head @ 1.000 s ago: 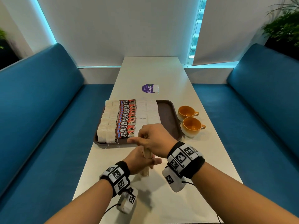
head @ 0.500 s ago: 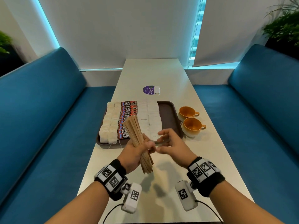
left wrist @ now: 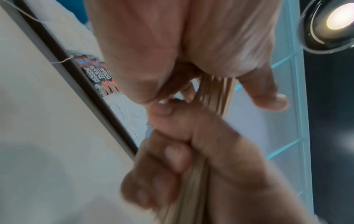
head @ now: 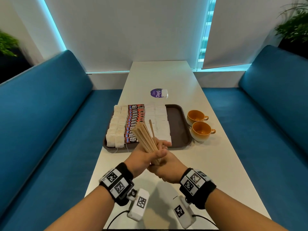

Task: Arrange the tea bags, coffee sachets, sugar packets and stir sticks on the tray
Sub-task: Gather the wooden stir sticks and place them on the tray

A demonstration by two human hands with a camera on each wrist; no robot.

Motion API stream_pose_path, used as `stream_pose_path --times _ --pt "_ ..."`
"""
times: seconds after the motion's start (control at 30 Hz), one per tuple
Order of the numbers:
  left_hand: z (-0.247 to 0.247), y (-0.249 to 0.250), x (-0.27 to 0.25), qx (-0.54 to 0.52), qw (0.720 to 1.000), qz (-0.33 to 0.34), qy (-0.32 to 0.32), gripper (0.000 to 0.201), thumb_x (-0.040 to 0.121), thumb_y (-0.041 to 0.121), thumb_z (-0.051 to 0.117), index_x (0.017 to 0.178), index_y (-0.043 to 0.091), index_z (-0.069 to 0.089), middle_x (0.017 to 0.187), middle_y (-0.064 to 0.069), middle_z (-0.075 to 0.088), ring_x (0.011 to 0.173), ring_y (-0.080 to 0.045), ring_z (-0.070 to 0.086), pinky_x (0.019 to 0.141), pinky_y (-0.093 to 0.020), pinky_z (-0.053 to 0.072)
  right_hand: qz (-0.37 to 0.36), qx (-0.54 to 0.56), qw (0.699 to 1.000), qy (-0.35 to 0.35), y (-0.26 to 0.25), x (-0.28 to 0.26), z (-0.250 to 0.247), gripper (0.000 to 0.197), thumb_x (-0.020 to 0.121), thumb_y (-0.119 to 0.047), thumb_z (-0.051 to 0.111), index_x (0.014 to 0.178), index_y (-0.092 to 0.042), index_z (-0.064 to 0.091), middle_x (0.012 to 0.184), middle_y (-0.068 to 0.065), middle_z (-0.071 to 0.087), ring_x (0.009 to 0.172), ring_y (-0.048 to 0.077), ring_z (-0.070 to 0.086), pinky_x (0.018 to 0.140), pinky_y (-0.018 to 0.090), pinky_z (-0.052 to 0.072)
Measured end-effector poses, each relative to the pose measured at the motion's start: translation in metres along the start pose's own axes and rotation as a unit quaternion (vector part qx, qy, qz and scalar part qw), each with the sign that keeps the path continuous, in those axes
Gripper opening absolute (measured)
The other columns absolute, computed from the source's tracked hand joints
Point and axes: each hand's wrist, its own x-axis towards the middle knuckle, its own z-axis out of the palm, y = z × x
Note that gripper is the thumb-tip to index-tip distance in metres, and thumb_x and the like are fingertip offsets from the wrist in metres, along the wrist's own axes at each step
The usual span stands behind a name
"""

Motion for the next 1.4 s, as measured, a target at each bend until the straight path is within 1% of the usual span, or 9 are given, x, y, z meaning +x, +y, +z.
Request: stream_pose_path --times 0.23,0.37,0.47,0.6,0.7,0.87,0.97,1.17,1.4 --pt "-0.003 0.028 0.006 -0.153 0.984 0.082 0.044 0.078 0.068 0.033 0.093 0.134 0.025 0.053 0.087 -0.012 0.062 0.071 -0.029 0.065 0.077 -0.044 0.058 0.051 -0.040 0.998 0.020 0.020 -0.002 0.005 0.015 0.089 -0.018 0.072 0.098 -0.022 0.061 0.072 -0.007 0.058 0.058 0.005 0.054 0.060 0.023 0.051" --pt "0.010 0.030 0.008 -0.082 0.990 0.109 0.035 0.045 0.072 0.046 0.088 0.096 0.016 0.063 0.068 -0.006 0.054 0.056 -0.023 0.053 0.069 -0.040 0.051 0.050 -0.112 0.992 0.016 0.021 0.002 0.002 0.018 0.090 -0.028 0.075 0.086 -0.021 0.059 0.073 -0.004 0.068 0.055 0.002 0.060 0.060 0.023 0.052" --pt "0.016 0.027 0.008 0.020 0.994 0.104 0.020 0.052 0.075 0.055 0.082 0.079 0.011 0.056 0.061 -0.011 0.054 0.056 -0.025 0.053 0.066 -0.038 0.052 0.040 -0.140 0.989 0.023 0.024 0.008 0.001 0.035 0.078 -0.044 0.085 0.092 -0.019 0.066 0.081 -0.006 0.071 0.069 0.005 0.066 0.071 0.029 0.058" --pt "0.022 0.017 0.007 0.115 0.989 0.089 0.015 0.041 0.081 0.045 0.081 0.076 0.011 0.058 0.060 -0.006 0.060 0.055 -0.020 0.057 0.063 -0.031 0.051 -0.031 -0.022 0.998 0.046 0.023 0.016 -0.001 0.051 0.076 -0.006 0.086 0.121 -0.014 0.062 0.109 -0.019 0.065 0.101 -0.013 0.062 0.088 0.011 0.051" --pt "0.021 0.011 0.007 0.128 0.990 0.065 0.010 0.025 0.086 0.022 0.081 0.075 0.013 0.061 0.064 -0.010 0.062 0.061 -0.020 0.060 0.066 -0.034 0.053 -0.023 -0.049 0.997 0.059 0.031 0.019 0.004 0.037 0.086 -0.004 0.076 0.119 -0.009 0.062 0.102 -0.020 0.059 0.095 -0.008 0.061 0.081 0.003 0.046" --pt "0.014 0.026 0.009 0.192 0.979 0.070 0.012 0.023 0.082 0.019 0.084 0.078 0.007 0.064 0.079 -0.006 0.067 0.078 -0.017 0.065 0.078 -0.032 0.057 -0.045 -0.046 0.987 0.148 0.034 0.028 0.020 0.022 0.084 -0.007 0.069 0.072 -0.021 0.057 0.065 -0.007 0.063 0.067 0.003 0.067 0.061 0.022 0.054" --pt "0.015 0.031 0.010 0.220 0.971 0.089 -0.001 0.018 0.082 0.017 0.083 0.087 0.005 0.070 0.084 -0.002 0.070 0.084 -0.014 0.067 0.083 -0.027 0.056 -0.048 -0.036 0.991 0.121 0.036 0.025 0.015 0.023 0.084 -0.001 0.073 0.083 -0.022 0.063 0.077 -0.001 0.069 0.078 0.012 0.070 0.066 0.034 0.060" --pt "0.016 0.021 0.013 0.242 0.967 0.076 -0.005 0.049 0.089 0.049 0.068 0.071 0.004 0.065 0.067 -0.014 0.066 0.066 -0.026 0.063 0.071 -0.038 0.055 -0.042 -0.055 0.986 0.150 0.039 0.030 0.028 0.013 0.086 -0.003 0.075 0.080 0.002 0.065 0.078 0.006 0.062 0.070 0.003 0.056 0.061 0.013 0.046" --pt "0.015 0.017 0.022 0.224 0.971 0.084 0.001 0.052 0.097 0.046 0.058 0.067 0.004 0.058 0.061 -0.010 0.062 0.065 -0.025 0.061 0.077 -0.035 0.053 -0.011 -0.052 0.993 0.105 0.034 0.024 0.013 0.032 0.086 -0.020 0.079 0.113 -0.012 0.063 0.100 -0.009 0.066 0.092 0.000 0.064 0.075 0.014 0.050"
